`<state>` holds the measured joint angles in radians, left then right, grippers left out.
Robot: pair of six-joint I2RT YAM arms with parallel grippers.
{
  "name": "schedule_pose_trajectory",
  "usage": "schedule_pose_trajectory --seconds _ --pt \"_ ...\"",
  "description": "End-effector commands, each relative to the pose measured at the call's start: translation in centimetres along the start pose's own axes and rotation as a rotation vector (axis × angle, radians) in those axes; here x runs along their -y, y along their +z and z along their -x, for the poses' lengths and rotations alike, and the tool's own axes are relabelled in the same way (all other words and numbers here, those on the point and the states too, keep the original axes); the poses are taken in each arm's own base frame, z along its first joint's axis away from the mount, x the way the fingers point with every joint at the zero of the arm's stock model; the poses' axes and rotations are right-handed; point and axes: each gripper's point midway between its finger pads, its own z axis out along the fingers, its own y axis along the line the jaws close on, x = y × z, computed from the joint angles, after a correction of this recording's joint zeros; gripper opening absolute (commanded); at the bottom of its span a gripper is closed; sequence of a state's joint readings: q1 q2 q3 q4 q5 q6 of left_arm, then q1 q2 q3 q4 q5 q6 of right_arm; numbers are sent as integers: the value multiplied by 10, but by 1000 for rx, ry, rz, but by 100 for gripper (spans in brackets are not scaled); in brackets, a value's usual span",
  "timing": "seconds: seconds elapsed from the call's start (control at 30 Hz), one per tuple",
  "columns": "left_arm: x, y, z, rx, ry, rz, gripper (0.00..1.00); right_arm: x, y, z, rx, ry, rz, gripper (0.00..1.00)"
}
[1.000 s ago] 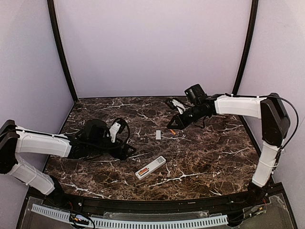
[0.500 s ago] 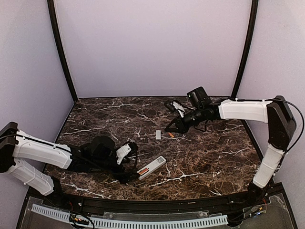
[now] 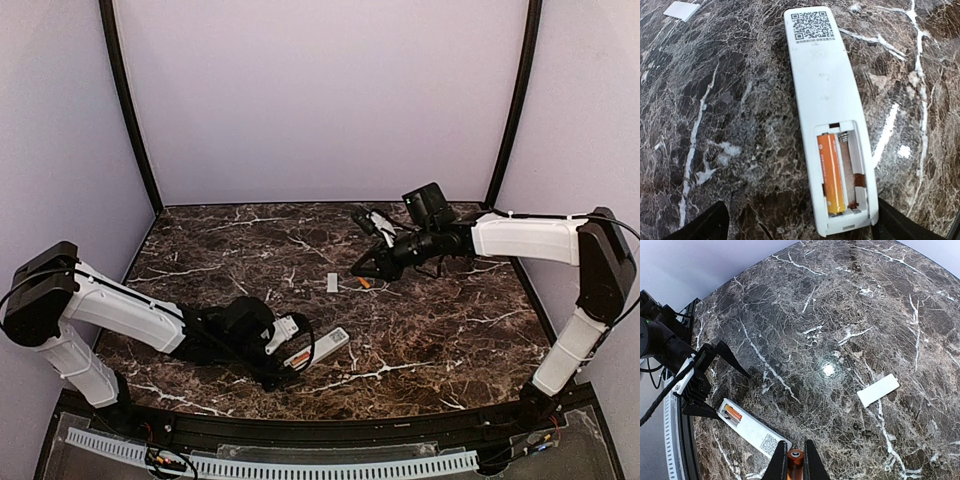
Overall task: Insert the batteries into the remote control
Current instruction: Move the remote control without the battery cover to the center of the board.
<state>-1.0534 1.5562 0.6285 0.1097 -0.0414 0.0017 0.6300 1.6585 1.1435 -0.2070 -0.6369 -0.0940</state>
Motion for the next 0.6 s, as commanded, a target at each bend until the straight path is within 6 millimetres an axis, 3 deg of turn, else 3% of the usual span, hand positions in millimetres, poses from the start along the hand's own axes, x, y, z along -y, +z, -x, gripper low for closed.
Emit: schedule_pose_trajectory --seconds 0.0,0.57 --pt "-22 2 -5 -45 22 136 99 -3 -7 6 30 -41 -13 0" --pt "-56 -9 -3 10 -61 211 99 -9 3 7 32 -54 -2 0"
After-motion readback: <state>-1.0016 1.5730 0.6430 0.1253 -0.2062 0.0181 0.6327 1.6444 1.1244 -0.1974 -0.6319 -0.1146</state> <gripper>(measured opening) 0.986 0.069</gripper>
